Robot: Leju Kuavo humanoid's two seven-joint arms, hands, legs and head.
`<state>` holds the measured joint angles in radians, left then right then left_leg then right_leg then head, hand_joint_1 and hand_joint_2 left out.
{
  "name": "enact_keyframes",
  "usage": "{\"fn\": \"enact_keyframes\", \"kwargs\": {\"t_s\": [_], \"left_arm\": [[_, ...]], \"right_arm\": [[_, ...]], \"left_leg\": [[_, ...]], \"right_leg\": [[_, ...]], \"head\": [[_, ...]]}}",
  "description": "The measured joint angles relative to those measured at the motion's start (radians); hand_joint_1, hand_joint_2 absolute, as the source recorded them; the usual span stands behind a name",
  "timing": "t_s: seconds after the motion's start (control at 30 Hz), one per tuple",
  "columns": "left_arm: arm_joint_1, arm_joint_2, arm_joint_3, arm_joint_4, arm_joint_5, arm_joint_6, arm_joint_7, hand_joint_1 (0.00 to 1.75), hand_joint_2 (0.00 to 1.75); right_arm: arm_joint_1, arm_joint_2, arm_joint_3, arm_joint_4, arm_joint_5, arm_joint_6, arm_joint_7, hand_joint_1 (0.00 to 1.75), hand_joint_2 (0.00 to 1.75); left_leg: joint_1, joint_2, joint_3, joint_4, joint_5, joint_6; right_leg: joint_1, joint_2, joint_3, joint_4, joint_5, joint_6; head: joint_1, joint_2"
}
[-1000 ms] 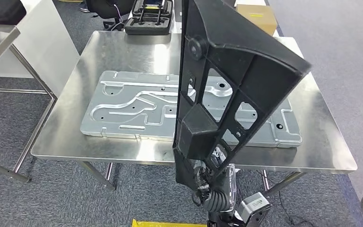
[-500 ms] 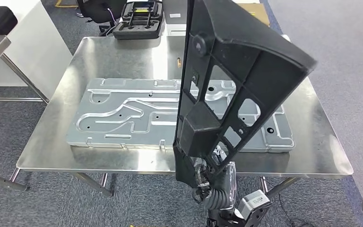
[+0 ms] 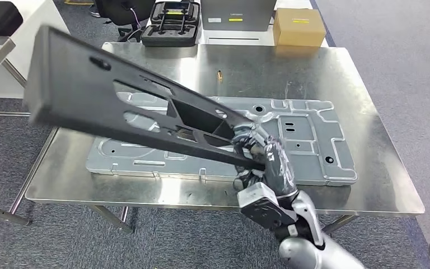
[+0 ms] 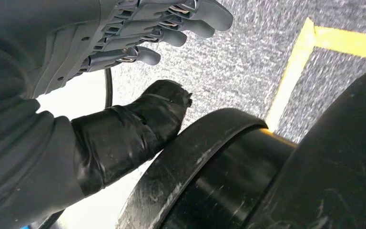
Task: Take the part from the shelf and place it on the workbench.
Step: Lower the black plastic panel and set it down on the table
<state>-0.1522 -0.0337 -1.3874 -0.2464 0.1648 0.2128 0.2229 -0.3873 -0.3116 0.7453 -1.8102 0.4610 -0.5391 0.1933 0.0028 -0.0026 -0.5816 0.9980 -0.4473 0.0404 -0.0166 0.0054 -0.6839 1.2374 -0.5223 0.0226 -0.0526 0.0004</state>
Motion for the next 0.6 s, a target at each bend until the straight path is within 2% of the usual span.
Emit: {"fn": "enact_keyframes", "kwargs": {"t_s": [0.07,0.1,0.2,0.27,0.3,0.37,0.4,0.43,0.47,0.5,0.57,0.6], "left_arm": [[0.000,-0.001,0.000,0.000,0.002,0.008,-0.007,0.00,1.75],[0.000,-0.001,0.000,0.000,0.003,0.010,-0.009,0.00,1.75],[0.000,-0.002,0.000,0.000,0.006,0.010,-0.013,0.00,1.75],[0.000,-0.002,0.000,0.000,0.010,0.007,-0.017,0.00,1.75],[0.000,-0.002,0.000,0.000,0.016,0.004,-0.020,0.00,1.75],[-0.001,-0.002,0.000,0.000,0.035,-0.007,-0.026,0.00,1.75],[-0.002,-0.001,0.000,0.001,0.045,-0.013,-0.029,0.00,1.75],[-0.004,-0.001,0.000,0.001,0.052,-0.018,-0.033,0.00,1.75],[-0.005,-0.001,0.000,0.001,0.057,-0.020,-0.036,0.00,1.75],[-0.005,-0.001,0.000,0.001,0.057,-0.021,-0.039,0.00,1.75],[-0.004,-0.001,0.000,0.001,0.052,-0.019,-0.043,0.00,1.75],[-0.003,-0.001,0.000,0.001,0.048,-0.016,-0.044,0.00,1.75]], "right_arm": [[-0.041,-0.042,-0.009,0.002,0.167,0.058,0.081,1.75,1.75],[-0.058,-0.063,-0.013,0.004,0.259,0.095,0.122,1.75,1.75],[-0.085,-0.118,-0.014,0.017,0.482,0.197,0.215,1.75,1.75],[-0.099,-0.152,-0.014,0.034,0.573,0.241,0.248,1.75,1.75],[-0.108,-0.168,-0.014,0.044,0.605,0.258,0.258,1.75,1.75],[-0.120,-0.194,-0.014,0.065,0.647,0.286,0.271,1.75,1.75],[-0.123,-0.207,-0.014,0.076,0.663,0.300,0.275,1.75,1.75],[-0.124,-0.219,-0.014,0.086,0.679,0.315,0.278,1.75,1.75],[-0.124,-0.230,-0.013,0.095,0.693,0.329,0.281,1.75,1.75],[-0.124,-0.240,-0.012,0.102,0.705,0.339,0.284,1.75,1.75],[-0.125,-0.259,-0.011,0.111,0.717,0.351,0.292,1.75,1.75],[-0.126,-0.268,-0.011,0.115,0.719,0.354,0.297,1.75,1.75]], "left_leg": [[0.001,-0.003,-0.003,0.018,-0.011,-0.009],[0.000,-0.004,-0.008,0.025,-0.016,-0.014],[-0.002,-0.005,-0.019,0.034,-0.017,-0.026],[0.000,-0.005,-0.029,0.056,-0.033,-0.034],[0.000,-0.004,-0.045,0.092,-0.053,-0.038],[0.001,-0.003,-0.104,0.211,-0.105,-0.043],[0.000,-0.003,-0.134,0.268,-0.122,-0.044],[0.000,-0.003,-0.152,0.298,-0.122,-0.042],[-0.001,-0.003,-0.155,0.294,-0.105,-0.039],[-0.002,-0.003,-0.140,0.254,-0.073,-0.033],[-0.008,-0.004,-0.085,0.128,-0.010,-0.019],[-0.011,-0.004,-0.063,0.078,0.004,-0.014]], "right_leg": [[-0.005,-0.001,0.053,-0.123,0.056,0.006],[-0.006,0.000,0.070,-0.162,0.066,0.004],[-0.001,0.003,0.075,-0.181,0.062,-0.014],[-0.002,0.001,0.078,-0.187,0.064,-0.025],[-0.004,0.001,0.079,-0.189,0.065,-0.030],[-0.002,0.000,0.080,-0.190,0.065,-0.036],[0.000,0.000,0.080,-0.189,0.065,-0.038],[0.002,0.000,0.081,-0.189,0.064,-0.038],[0.004,0.000,0.082,-0.189,0.063,-0.039],[0.005,0.000,0.084,-0.189,0.062,-0.040],[0.008,0.002,0.087,-0.190,0.059,-0.038],[0.009,0.002,0.087,-0.190,0.058,-0.036]], "head": [[0.001,0.000],[0.001,0.000],[-0.002,0.000],[-0.005,0.000],[-0.007,0.000],[-0.010,0.000],[-0.010,0.000],[-0.010,0.000],[-0.010,0.000],[-0.010,0.000],[-0.010,0.000],[-0.010,0.000]]}}
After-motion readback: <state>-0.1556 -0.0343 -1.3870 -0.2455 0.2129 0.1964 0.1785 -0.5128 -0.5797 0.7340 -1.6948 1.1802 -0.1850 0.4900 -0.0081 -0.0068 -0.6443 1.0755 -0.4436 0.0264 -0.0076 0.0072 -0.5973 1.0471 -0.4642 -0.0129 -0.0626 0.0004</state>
